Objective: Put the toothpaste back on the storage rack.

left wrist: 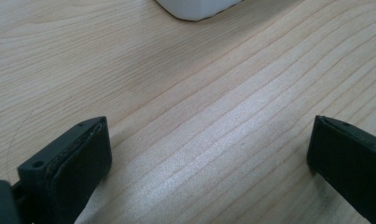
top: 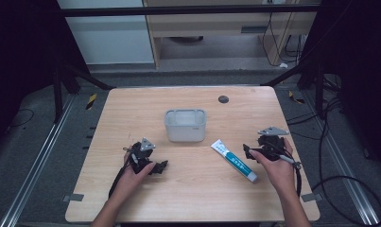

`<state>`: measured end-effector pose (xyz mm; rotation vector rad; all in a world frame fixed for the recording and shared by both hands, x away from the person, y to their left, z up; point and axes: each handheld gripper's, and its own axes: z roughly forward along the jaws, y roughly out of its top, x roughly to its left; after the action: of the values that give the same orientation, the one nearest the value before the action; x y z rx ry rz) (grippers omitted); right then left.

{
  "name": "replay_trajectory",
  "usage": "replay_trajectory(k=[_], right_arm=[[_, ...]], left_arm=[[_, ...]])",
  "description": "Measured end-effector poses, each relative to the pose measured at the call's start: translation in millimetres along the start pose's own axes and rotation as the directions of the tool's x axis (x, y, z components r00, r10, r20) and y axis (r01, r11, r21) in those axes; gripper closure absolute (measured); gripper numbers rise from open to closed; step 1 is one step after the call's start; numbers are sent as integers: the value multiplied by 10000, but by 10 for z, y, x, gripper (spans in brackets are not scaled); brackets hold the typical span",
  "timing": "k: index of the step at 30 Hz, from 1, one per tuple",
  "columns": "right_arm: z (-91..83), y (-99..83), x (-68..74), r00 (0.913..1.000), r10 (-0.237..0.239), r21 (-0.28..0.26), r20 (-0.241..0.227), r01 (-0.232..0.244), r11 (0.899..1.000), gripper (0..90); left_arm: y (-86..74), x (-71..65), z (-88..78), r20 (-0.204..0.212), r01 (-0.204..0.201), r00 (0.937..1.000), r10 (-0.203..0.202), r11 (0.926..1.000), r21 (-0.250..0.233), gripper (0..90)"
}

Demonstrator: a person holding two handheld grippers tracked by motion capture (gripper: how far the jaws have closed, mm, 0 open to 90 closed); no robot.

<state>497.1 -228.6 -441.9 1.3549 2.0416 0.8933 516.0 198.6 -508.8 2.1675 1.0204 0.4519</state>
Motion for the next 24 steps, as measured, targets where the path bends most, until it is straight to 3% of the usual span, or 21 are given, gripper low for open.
replay_trajectory(k=[3, 9, 14, 24], right_arm=[[-12, 108, 196, 9975, -637, 574, -305, 654, 9962, 147], [-33, 270, 342, 9895, -1224, 1167, -773, 1309, 9845, 195], [-19, 347, 404, 9840, -1270, 1536, -1251, 1457, 9773, 207], [17, 398, 443, 9814, -1312, 1944, -1402, 1572, 9682, 273]], left_arm=[[2, -1, 2, 2, 24, 10000, -24, 10000, 4, 0], [2, 0, 2, 0, 22, 10000, -22, 10000, 8, 0], [2, -1, 2, -1, 23, 10000, -23, 10000, 6, 0], [1, -1, 2, -1, 25, 10000, -25, 10000, 7, 0]])
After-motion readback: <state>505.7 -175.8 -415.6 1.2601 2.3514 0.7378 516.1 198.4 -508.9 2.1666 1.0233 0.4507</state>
